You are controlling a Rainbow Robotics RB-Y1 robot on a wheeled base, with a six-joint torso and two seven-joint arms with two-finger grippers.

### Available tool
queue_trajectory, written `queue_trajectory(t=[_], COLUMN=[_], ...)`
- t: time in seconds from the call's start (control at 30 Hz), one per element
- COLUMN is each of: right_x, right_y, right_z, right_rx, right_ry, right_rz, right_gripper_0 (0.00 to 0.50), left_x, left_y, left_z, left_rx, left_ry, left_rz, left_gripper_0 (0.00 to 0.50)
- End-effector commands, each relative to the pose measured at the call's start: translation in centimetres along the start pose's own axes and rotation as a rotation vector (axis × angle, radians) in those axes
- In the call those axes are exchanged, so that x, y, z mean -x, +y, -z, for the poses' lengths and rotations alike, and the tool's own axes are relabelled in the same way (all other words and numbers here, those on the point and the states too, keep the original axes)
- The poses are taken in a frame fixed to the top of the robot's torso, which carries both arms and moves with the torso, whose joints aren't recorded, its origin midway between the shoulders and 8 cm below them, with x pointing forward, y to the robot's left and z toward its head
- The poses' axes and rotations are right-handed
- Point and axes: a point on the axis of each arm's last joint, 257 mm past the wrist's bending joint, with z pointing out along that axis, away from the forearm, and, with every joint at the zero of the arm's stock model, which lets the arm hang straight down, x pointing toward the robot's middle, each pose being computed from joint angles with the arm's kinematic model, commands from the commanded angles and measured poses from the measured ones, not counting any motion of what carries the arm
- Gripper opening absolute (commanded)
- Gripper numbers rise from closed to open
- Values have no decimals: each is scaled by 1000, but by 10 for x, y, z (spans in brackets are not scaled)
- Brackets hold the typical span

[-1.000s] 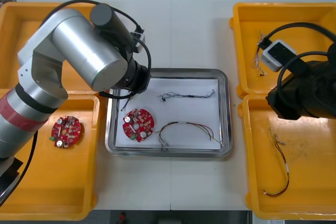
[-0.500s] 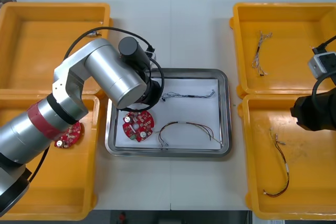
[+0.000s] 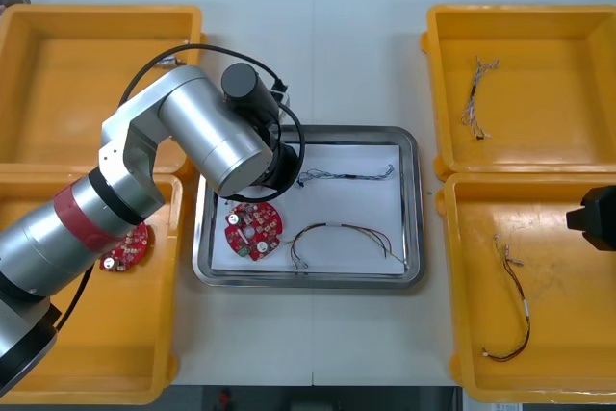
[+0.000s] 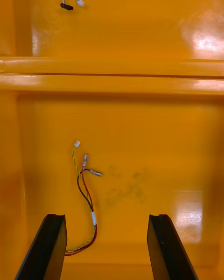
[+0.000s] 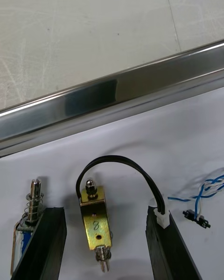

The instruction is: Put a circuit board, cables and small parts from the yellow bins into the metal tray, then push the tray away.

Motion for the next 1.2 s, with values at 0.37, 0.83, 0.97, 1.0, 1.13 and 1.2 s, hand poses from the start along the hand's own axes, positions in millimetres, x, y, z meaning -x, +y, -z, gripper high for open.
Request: queue_trajectory(t=[0.37,0.83,0.97,1.0,1.13,1.2], right_x=[-15,-12,-5,-5,4,8], right_y=[-35,-29,-14,-11,19,38], right_z=[-12,-10,-1,0,7,10], right_rx=[-58,-28,18,23,56,74], right_ry=[73,82,73,73,61,48], right_rz=[-98,-79,-18,-6,127,201], right_gripper_0=[500,500,500,500,500,500], left_x=[46,24,0,-4,-30,-42], left_y=[41,146,181,185,209,219], left_z=[120,174,181,182,189,192], left_rx=[-25,50,113,116,134,135], left_ry=[-24,-74,-69,-67,-43,-31], left_rz=[204,156,145,149,182,201], left_gripper_0=[500,500,500,500,500,500])
